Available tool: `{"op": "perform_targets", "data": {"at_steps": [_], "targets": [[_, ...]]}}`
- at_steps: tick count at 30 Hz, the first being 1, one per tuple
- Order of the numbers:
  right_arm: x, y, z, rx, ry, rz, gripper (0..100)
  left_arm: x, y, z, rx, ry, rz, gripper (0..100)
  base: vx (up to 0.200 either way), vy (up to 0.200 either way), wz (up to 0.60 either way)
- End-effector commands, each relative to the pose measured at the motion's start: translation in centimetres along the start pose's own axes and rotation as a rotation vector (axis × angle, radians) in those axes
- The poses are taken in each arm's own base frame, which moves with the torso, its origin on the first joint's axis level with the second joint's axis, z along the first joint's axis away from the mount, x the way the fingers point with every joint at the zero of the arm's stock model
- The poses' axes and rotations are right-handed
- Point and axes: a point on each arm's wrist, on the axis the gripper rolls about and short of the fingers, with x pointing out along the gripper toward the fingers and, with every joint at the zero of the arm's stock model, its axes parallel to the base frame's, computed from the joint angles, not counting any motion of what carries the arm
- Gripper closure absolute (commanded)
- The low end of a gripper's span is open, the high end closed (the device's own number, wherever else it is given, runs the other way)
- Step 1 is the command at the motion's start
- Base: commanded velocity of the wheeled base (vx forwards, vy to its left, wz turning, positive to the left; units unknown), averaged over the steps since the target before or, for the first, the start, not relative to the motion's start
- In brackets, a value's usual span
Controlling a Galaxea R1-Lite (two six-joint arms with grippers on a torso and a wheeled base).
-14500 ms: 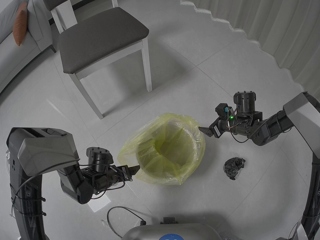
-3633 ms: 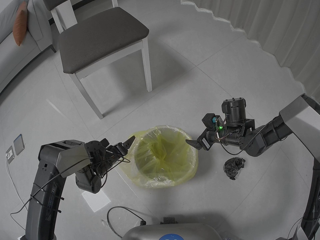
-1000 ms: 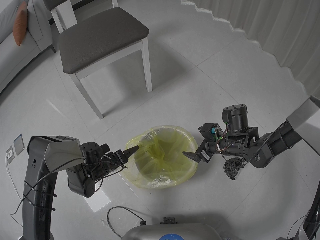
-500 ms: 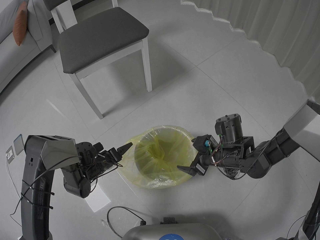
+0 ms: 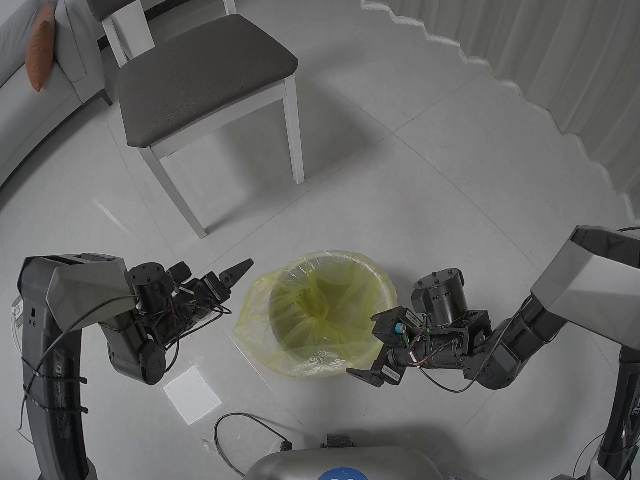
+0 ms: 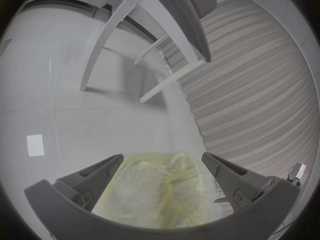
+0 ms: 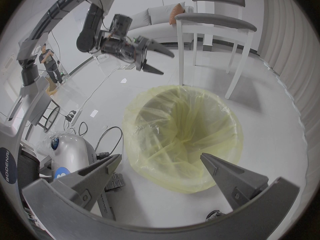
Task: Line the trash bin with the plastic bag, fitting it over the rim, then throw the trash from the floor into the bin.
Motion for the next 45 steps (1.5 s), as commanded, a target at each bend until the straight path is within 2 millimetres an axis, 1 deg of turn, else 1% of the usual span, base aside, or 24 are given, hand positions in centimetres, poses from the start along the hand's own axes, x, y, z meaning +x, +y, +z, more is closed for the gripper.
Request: {"op": "perform_targets", "data": {"at_steps": [1,4,12,19,20,27,32,36,41,45], "targets": [[1.0,0.7,-0.6,-0.006,0.017,0.022,0,-0.6,-1.9,1.6,0.028,-0.044,-0.045,0,0.0,0.0,0.0],[1.4,0.9,-0.7,-0.012,0.018,0.028,0,-0.8,-2.0,1.5,0.031,-0.041,-0.042,0,0.0,0.0,0.0],[2.6,1.4,-0.4,-0.028,0.005,0.036,0,-1.3,-3.5,1.7,0.044,-0.039,-0.065,0,0.0,0.0,0.0],[3.2,1.7,-0.9,-0.035,0.018,0.049,0,-1.4,-3.9,2.0,0.058,-0.047,-0.073,0,0.0,0.0,0.0],[3.2,1.8,-1.1,-0.034,0.022,0.051,100,-1.3,-4.0,2.0,0.059,-0.048,-0.076,0,0.0,0.0,0.0],[2.9,2.2,-1.4,-0.039,0.025,0.057,100,-1.1,-4.0,1.7,0.059,-0.042,-0.081,0,0.0,0.0,0.0],[2.5,3.2,-1.9,-0.051,0.005,0.059,100,-1.1,-3.7,1.7,0.055,-0.04,-0.072,0,0.0,0.0,0.0],[2.3,3.6,-2.2,-0.054,0.005,0.064,100,-1.2,-3.6,1.6,0.054,-0.038,-0.064,0,0.0,0.0,0.0],[1.8,4.7,-2.8,-0.058,0.0,0.108,100,-1.2,-3.5,1.4,0.051,-0.033,-0.061,0,0.0,0.0,0.0],[1.8,5.0,-3.2,-0.052,0.011,0.12,100,-1.2,-3.6,1.3,0.051,-0.031,-0.062,0,0.0,0.0,0.0]]}}
